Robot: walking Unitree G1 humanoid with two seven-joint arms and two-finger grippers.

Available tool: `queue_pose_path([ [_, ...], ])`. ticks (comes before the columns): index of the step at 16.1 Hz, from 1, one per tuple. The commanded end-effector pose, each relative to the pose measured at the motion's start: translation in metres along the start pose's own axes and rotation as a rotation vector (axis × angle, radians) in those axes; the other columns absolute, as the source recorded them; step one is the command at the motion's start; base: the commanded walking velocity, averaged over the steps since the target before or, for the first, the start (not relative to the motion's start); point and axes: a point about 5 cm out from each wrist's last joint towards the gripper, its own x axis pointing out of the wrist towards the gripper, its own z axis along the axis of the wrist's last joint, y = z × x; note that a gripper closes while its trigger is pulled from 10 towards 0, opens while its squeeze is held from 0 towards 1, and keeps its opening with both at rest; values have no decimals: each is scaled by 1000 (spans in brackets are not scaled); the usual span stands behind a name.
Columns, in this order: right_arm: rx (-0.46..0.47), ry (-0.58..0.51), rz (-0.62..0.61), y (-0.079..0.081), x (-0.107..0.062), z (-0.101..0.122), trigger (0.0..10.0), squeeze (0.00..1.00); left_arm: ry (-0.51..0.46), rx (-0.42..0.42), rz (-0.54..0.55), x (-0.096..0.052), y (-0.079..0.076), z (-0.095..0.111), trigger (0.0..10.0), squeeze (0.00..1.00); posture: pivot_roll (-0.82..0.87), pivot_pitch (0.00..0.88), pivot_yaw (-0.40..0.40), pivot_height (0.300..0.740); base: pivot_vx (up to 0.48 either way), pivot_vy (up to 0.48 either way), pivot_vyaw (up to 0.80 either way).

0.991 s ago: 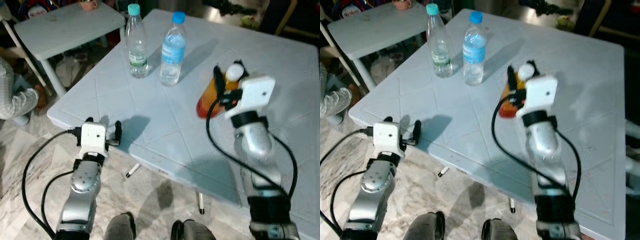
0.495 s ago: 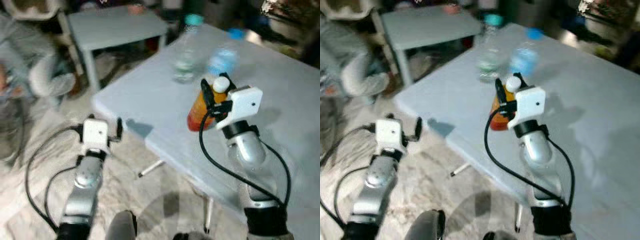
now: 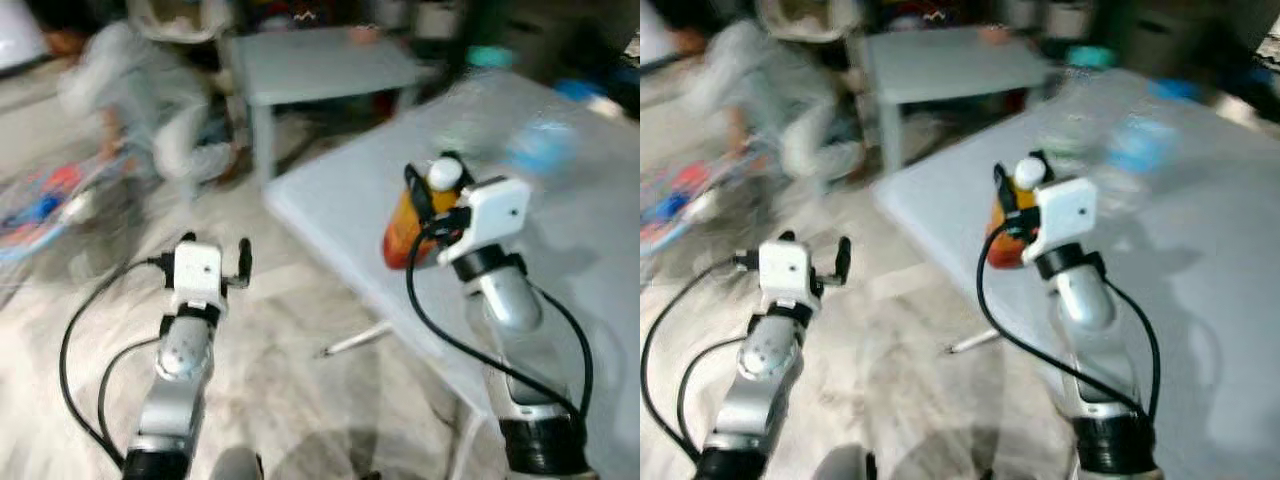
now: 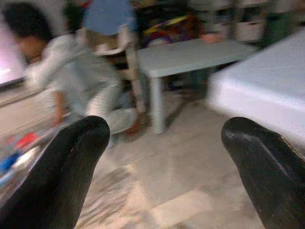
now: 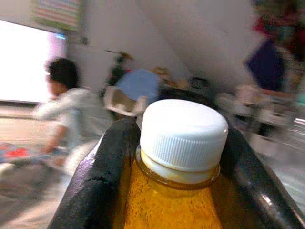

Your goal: Restocking fridge

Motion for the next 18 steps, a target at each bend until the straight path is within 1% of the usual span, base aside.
queue_pose_path([
  [1, 37, 35, 50, 11, 0, -8, 10000, 0, 9, 13, 21, -1, 6, -2, 10000, 0, 81, 53, -22, 740, 0, 0, 794],
  [4, 37, 38, 51, 11, 0, -9, 10000, 0, 6, 22, 19, -1, 5, -2, 10000, 0, 83, 56, -25, 740, 0, 0, 792],
  [7, 42, 49, 65, 13, -3, -12, 10000, 0, 1, 29, 28, -4, 7, -4, 10000, 0, 84, 57, -28, 740, 0, 0, 794],
  [8, 40, 68, 66, 14, -7, -17, 10000, 0, 22, 39, 32, -9, 10, -13, 10000, 0, 83, 58, -27, 740, 0, 0, 794],
  [9, 47, 89, 63, 14, -10, -23, 10000, 0, 50, 66, 34, -14, 14, -22, 10000, 0, 83, 58, -26, 740, 0, 0, 794],
  [10, 38, 106, 65, 13, -14, -27, 10000, 0, 80, 70, 46, -19, 18, -30, 10000, 0, 79, 61, -26, 740, 0, 0, 794],
  [11, 33, 120, 61, 10, -17, -30, 10000, 0, 90, 74, 57, -22, 21, -33, 10000, 0, 79, 62, -25, 740, 0, 0, 794],
  [14, 41, 151, 45, 3, -16, -38, 10000, 0, 89, 85, 78, -21, 25, -34, 10000, 0, 80, 65, -22, 740, 0, 0, 792],
  [15, 73, 183, 41, 0, -15, -44, 10000, 0, 80, 87, 77, -17, 25, -33, 10000, 0, 79, 75, -15, 740, 0, 0, 794],
  [17, 90, 213, 73, -2, -14, -49, 10000, 0, 74, 97, 72, -15, 25, -31, 10000, 0, 77, 87, -6, 740, 0, 0, 794],
  [18, 88, 237, 98, -4, -16, -52, 10000, 0, 74, 99, 73, -16, 26, -31, 10000, 0, 77, 88, -5, 740, 0, 0, 794],
])
